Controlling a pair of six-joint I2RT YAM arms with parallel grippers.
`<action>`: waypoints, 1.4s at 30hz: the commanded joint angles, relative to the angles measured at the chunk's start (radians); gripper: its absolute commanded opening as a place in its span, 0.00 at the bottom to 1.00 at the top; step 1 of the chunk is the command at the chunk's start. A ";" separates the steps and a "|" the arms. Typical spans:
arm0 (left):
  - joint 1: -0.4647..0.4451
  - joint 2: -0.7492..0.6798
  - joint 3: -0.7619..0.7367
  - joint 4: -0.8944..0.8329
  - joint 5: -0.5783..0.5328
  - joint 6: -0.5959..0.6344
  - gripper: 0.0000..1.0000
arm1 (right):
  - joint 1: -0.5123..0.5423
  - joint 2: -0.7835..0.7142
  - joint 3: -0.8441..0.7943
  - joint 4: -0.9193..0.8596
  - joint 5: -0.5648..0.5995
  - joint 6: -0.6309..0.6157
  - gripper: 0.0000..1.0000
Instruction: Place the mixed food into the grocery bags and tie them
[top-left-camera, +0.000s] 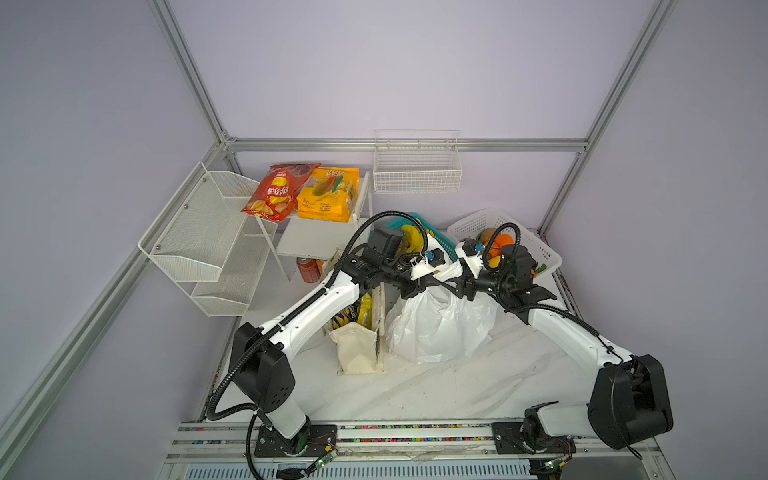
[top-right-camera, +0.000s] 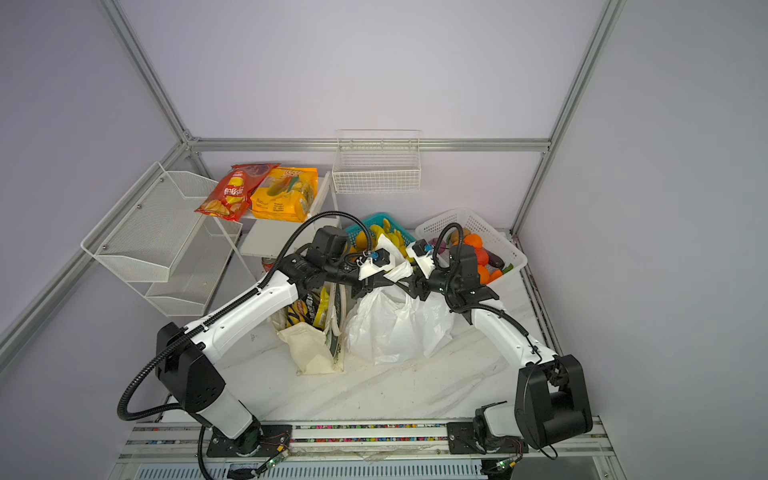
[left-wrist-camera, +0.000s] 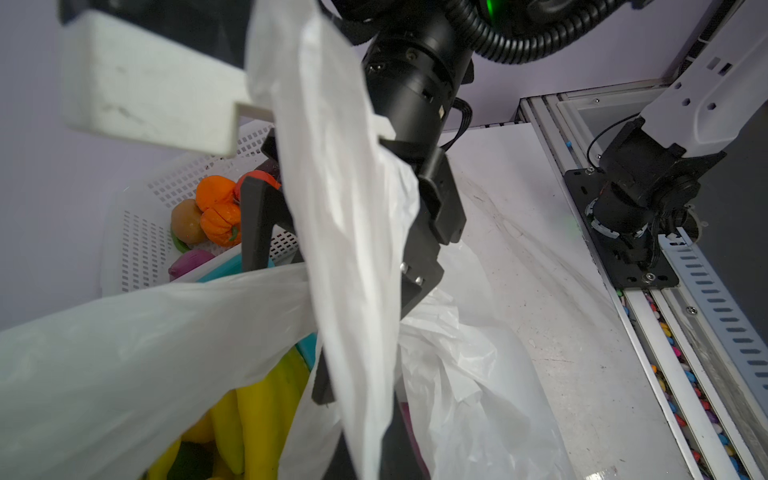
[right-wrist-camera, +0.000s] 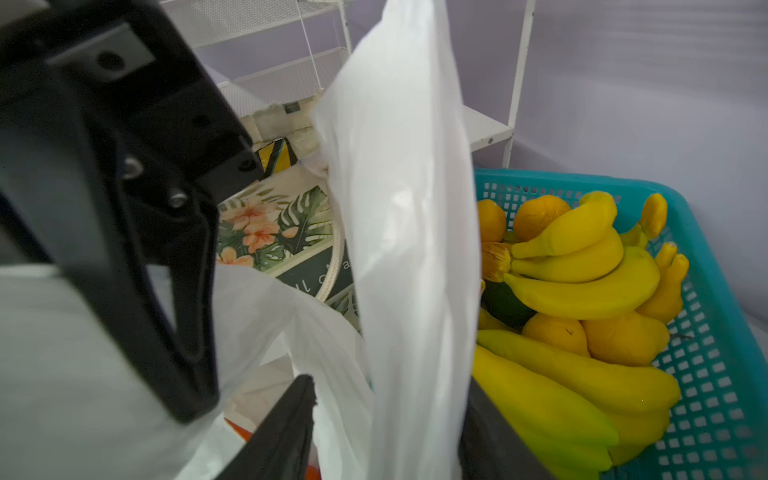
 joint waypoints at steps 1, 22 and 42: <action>0.014 -0.062 -0.025 0.052 -0.011 -0.003 0.00 | -0.027 -0.027 -0.007 -0.003 -0.101 -0.018 0.52; 0.015 0.031 0.049 0.032 0.010 -0.030 0.00 | -0.049 -0.110 -0.129 0.223 -0.145 0.118 0.67; 0.004 0.056 0.058 0.026 0.010 -0.022 0.00 | -0.048 -0.051 -0.075 0.204 -0.074 0.085 0.92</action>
